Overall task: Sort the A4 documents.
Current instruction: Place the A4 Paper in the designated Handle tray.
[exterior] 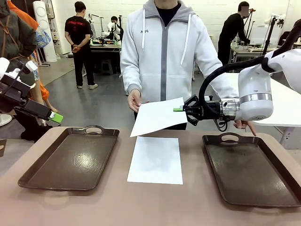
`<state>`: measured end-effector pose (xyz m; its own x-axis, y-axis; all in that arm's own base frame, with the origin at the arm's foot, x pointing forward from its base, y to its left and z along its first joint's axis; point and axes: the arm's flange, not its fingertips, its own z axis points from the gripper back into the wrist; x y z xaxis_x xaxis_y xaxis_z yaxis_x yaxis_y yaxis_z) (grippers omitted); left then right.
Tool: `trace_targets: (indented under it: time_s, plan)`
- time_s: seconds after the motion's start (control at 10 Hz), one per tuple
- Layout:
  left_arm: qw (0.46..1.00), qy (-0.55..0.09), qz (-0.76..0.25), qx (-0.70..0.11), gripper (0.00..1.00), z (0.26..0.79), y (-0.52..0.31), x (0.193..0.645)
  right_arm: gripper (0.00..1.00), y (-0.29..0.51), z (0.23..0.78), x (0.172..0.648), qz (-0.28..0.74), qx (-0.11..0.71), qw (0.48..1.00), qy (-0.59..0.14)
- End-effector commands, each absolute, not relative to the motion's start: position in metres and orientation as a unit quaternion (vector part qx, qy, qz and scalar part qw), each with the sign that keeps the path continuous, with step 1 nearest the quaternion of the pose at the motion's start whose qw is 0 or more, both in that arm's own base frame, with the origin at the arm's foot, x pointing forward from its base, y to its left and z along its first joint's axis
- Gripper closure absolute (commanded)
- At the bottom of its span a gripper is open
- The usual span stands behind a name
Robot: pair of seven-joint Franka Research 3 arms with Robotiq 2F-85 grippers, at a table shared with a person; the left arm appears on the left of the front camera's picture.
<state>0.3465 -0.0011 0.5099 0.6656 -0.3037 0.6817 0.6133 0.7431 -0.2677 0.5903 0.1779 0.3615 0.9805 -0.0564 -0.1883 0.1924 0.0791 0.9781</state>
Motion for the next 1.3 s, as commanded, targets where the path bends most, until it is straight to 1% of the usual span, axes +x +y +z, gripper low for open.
trace_targets:
  time_s: [0.0, 0.1, 0.2, 0.3, 0.7, 0.9, 1.0, 1.2]
  plan:
    - [0.873, -0.32, -0.268, -0.252, 0.0, 0.508, 0.0, 0.349, 1.0, 0.182, 0.36, 0.591, -0.095, 0.677, 0.728, 0.047]
    - [0.873, -0.32, -0.268, -0.252, 0.0, 0.508, 0.0, 0.349, 0.99, 0.178, 0.361, 0.59, -0.085, 0.673, 0.733, 0.05]
    - [0.873, -0.32, -0.268, -0.252, 0.0, 0.508, 0.0, 0.349, 0.99, 0.167, 0.368, 0.564, -0.067, 0.663, 0.745, 0.026]
    - [0.873, -0.32, -0.268, -0.252, 0.0, 0.508, 0.0, 0.349, 0.99, 0.151, 0.37, 0.547, -0.063, 0.664, 0.745, 0.004]
    - [0.873, -0.32, -0.268, -0.252, 0.0, 0.508, 0.0, 0.349, 0.99, 0.084, 0.39, 0.51, -0.074, 0.625, 0.777, 0.002]
    - [0.873, -0.32, -0.268, -0.252, 0.0, 0.508, 0.0, 0.349, 0.99, 0.041, 0.397, 0.492, -0.055, 0.591, 0.804, 0.034]
    - [0.873, -0.32, -0.268, -0.252, 0.0, 0.508, 0.0, 0.349, 0.99, 0.006, 0.398, 0.48, -0.049, 0.574, 0.817, 0.036]
    - [0.873, -0.32, -0.268, -0.252, 0.0, 0.508, 0.0, 0.349, 0.99, -0.041, 0.396, 0.471, -0.018, 0.58, 0.813, 0.044]
